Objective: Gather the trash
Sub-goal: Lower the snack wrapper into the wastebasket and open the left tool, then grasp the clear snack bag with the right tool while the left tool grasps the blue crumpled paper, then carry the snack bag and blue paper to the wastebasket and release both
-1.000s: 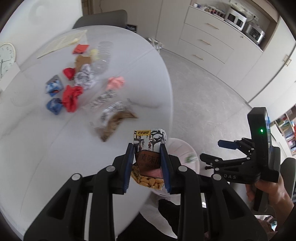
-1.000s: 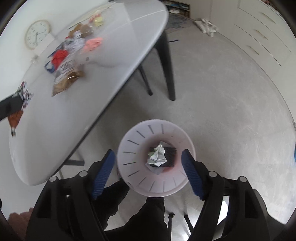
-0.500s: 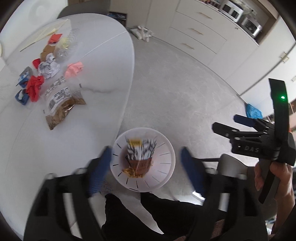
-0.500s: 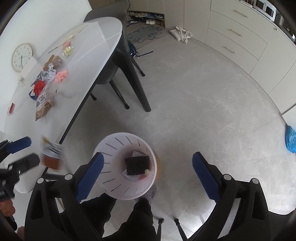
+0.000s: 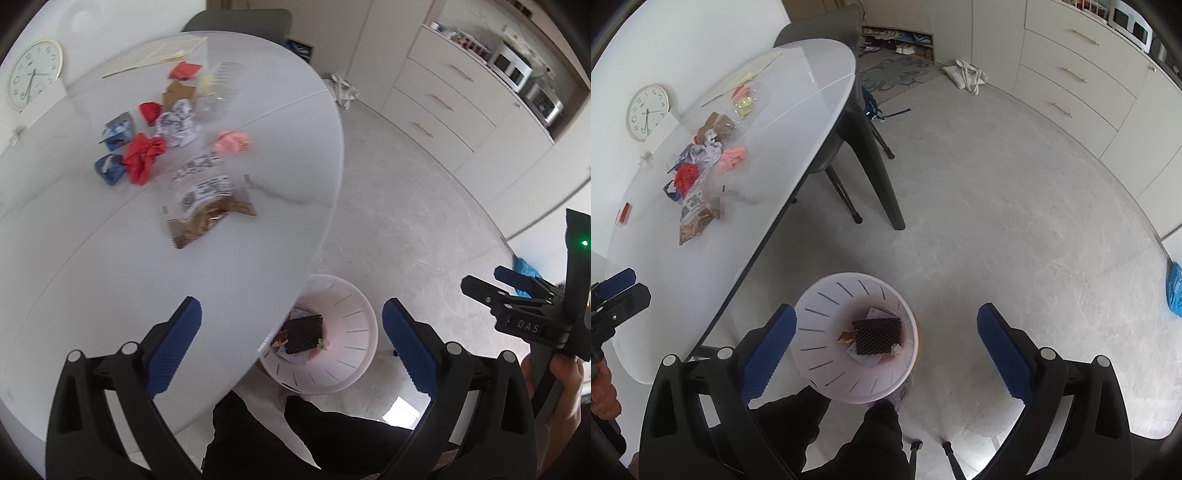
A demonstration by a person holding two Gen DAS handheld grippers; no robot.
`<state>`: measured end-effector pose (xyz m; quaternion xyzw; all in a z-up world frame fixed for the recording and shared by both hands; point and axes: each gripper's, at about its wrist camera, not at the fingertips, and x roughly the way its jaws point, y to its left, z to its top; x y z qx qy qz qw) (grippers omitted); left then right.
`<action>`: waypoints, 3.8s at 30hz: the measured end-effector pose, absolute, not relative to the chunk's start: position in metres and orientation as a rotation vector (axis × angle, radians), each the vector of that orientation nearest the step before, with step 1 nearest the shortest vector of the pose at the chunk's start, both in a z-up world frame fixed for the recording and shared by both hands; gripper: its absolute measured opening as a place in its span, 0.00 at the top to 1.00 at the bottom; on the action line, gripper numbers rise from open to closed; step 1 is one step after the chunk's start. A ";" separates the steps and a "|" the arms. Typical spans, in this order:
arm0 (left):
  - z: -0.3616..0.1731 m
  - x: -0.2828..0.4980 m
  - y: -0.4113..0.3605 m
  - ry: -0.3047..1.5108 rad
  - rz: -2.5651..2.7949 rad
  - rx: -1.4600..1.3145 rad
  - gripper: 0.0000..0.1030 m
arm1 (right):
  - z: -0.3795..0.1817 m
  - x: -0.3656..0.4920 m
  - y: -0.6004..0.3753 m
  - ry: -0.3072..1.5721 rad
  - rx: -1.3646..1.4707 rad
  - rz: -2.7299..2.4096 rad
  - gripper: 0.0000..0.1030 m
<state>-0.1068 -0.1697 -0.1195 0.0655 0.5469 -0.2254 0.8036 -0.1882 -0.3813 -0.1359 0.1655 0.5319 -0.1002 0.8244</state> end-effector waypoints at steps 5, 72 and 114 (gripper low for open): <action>-0.118 -0.097 -0.145 1.168 -0.423 0.118 0.08 | -0.130 -0.173 -0.366 1.125 0.345 -0.187 0.04; -0.211 0.149 -0.025 1.056 -0.740 0.304 0.66 | -0.160 0.022 -0.186 1.118 0.819 -0.480 0.50; -0.135 -0.122 -0.179 1.192 -0.746 0.286 0.66 | -0.232 -0.186 -0.343 1.300 0.556 -0.237 0.10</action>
